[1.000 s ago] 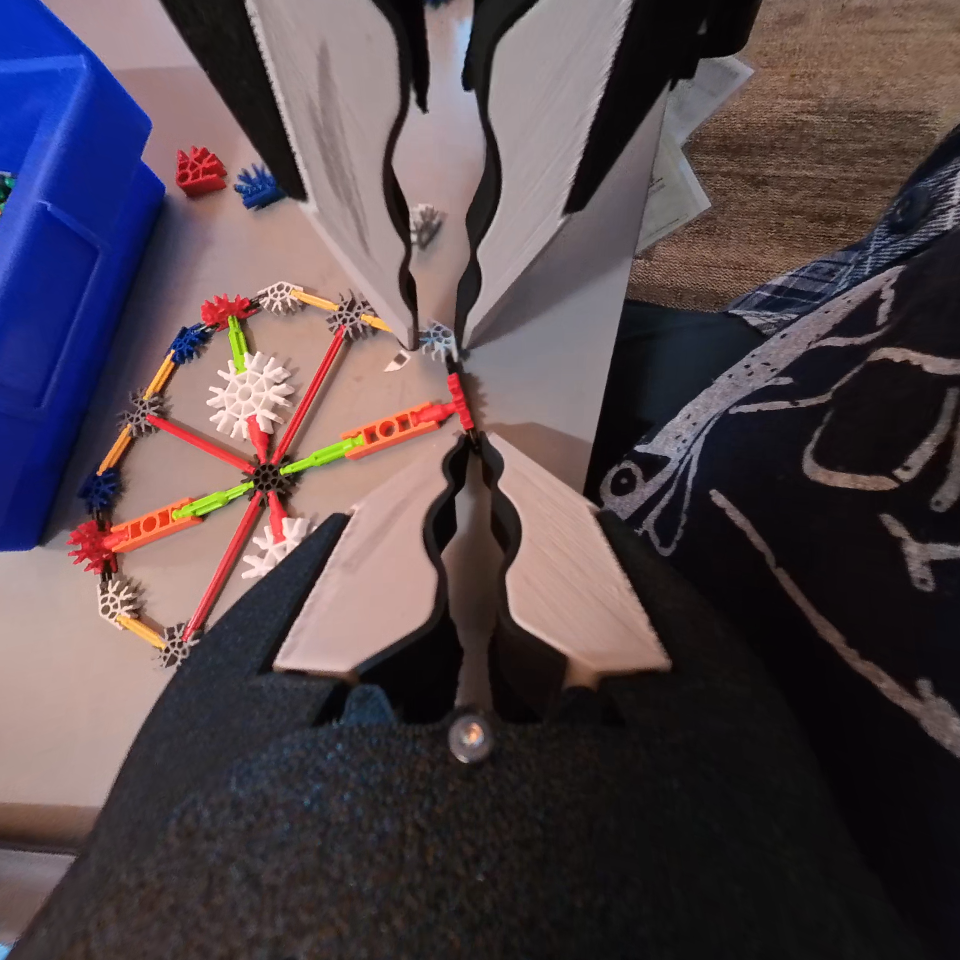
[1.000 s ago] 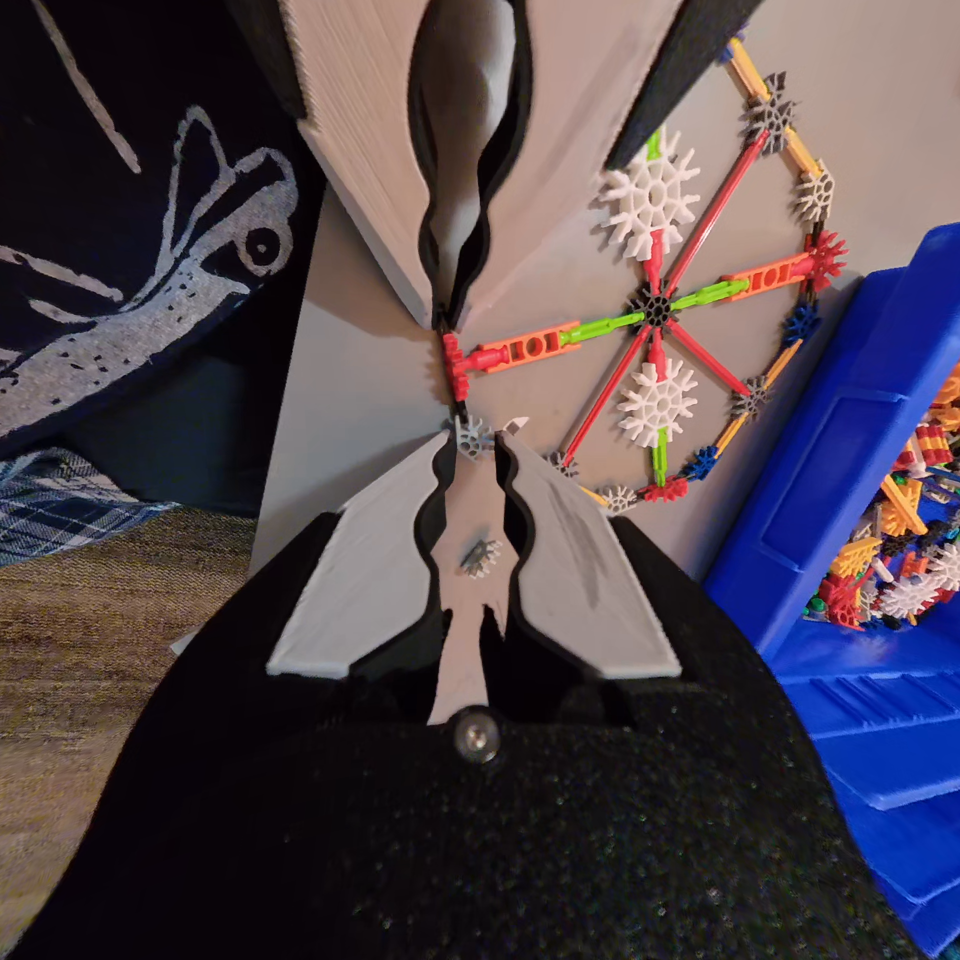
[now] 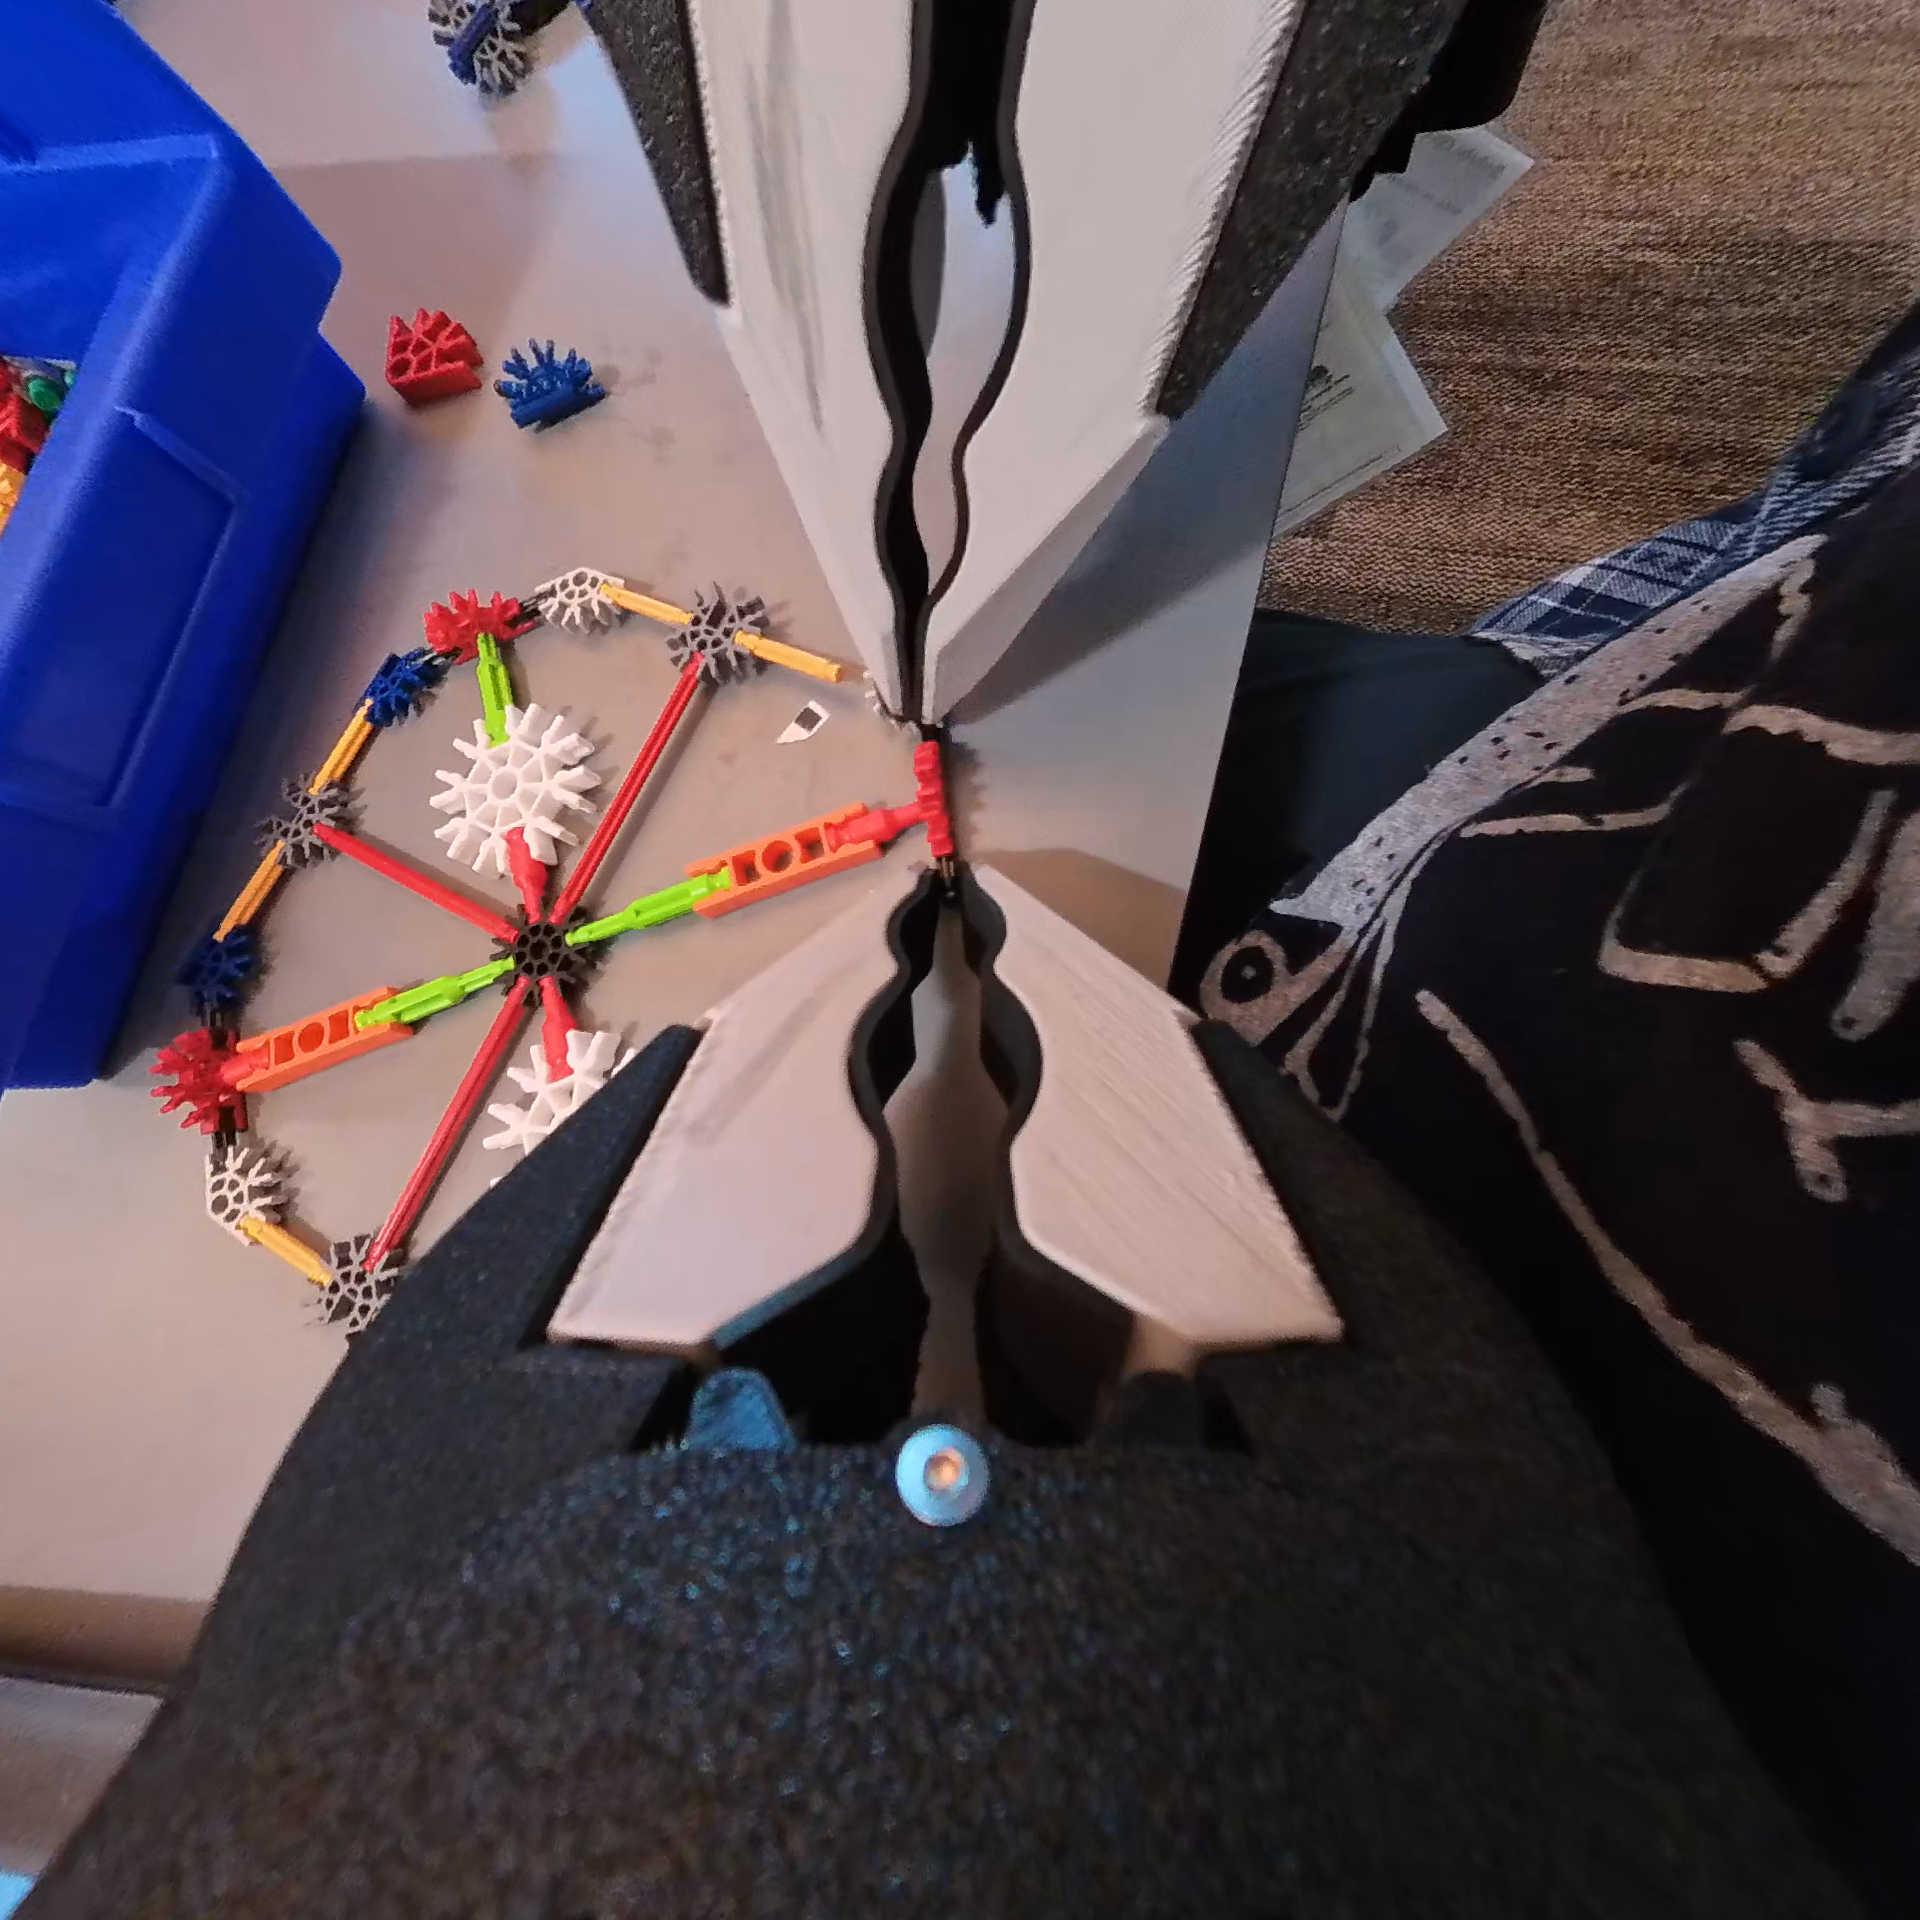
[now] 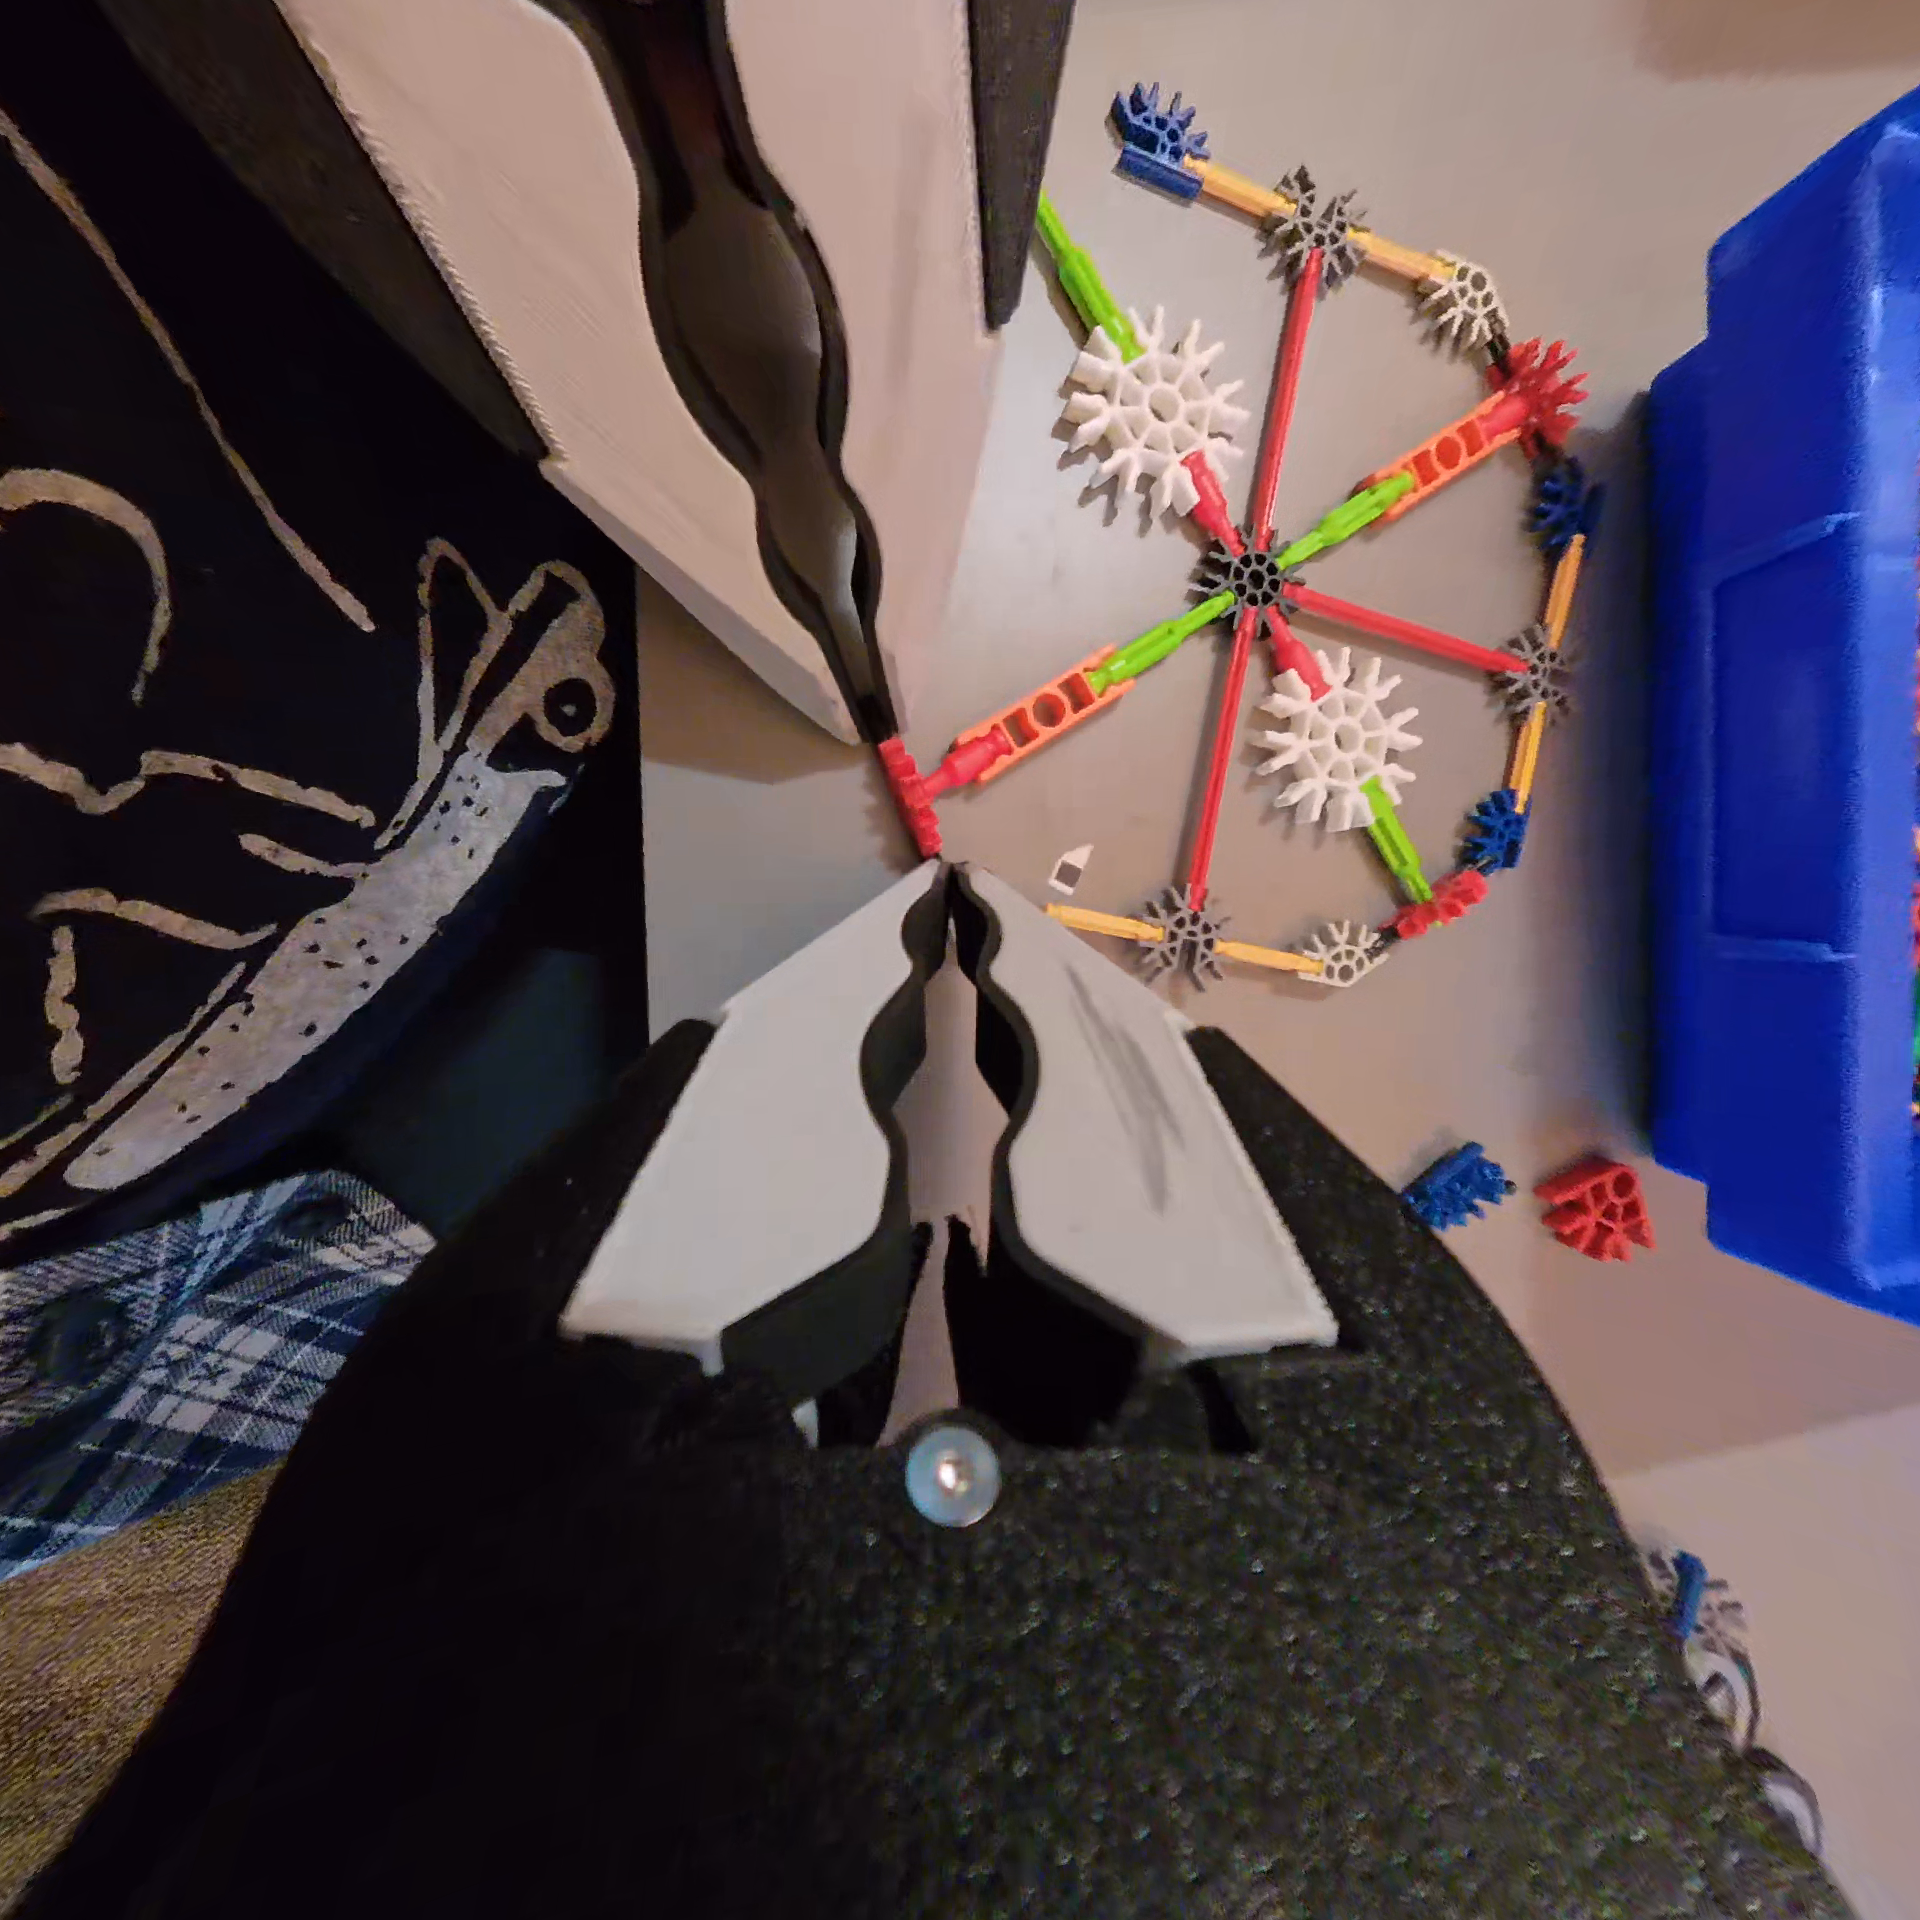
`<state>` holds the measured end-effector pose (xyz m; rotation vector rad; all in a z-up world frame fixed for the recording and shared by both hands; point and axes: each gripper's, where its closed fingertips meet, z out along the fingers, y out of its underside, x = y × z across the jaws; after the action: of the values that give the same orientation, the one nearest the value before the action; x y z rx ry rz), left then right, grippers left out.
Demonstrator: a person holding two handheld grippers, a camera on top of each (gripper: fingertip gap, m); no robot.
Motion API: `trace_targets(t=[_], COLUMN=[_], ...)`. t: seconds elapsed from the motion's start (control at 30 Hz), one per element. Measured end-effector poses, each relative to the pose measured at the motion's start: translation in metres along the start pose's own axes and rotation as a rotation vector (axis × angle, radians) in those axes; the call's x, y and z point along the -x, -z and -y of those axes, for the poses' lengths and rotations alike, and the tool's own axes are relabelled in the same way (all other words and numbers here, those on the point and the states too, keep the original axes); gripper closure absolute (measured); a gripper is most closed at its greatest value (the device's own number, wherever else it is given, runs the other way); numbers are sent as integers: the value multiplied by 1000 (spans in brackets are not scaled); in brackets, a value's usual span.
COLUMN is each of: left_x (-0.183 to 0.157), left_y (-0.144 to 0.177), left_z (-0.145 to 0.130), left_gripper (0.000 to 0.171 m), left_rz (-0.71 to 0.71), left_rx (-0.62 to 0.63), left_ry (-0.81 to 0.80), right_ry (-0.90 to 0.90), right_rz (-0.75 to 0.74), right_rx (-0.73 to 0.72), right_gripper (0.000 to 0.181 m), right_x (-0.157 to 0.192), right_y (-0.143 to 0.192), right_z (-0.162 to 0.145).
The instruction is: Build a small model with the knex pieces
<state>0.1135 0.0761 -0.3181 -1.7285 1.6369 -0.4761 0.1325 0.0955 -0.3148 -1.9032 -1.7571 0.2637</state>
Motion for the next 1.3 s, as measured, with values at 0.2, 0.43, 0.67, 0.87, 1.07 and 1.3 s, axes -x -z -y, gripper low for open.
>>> trace_targets(t=[0.2,0.43,0.67,0.87,1.07,1.3], left_x=[0,0,2,2,2,4], left_y=[0,-1,-2,-2,-2,-3], left_z=[0,1,-3,-3,-2,-2], left_gripper=[169,169,169,169,169,169], left_rz=[2,4,18,25,25,29], left_rx=[0,0,-2,-4,-5,-3], left_ry=[1,-1,-11,-21,-20,-12], right_ry=[-26,-67,-6,-7,-70,-164], right_rz=[10,8,-27,-72,-65,-51], right_rx=[-25,-64,-10,-9,-58,-114], right_gripper=[181,181,181,181,181,181], right_x=[2,3,6,6,5,-1], right_y=[0,-2,-2,-2,-1,7], right_z=[-1,-2,-5,-5,-4,-9])
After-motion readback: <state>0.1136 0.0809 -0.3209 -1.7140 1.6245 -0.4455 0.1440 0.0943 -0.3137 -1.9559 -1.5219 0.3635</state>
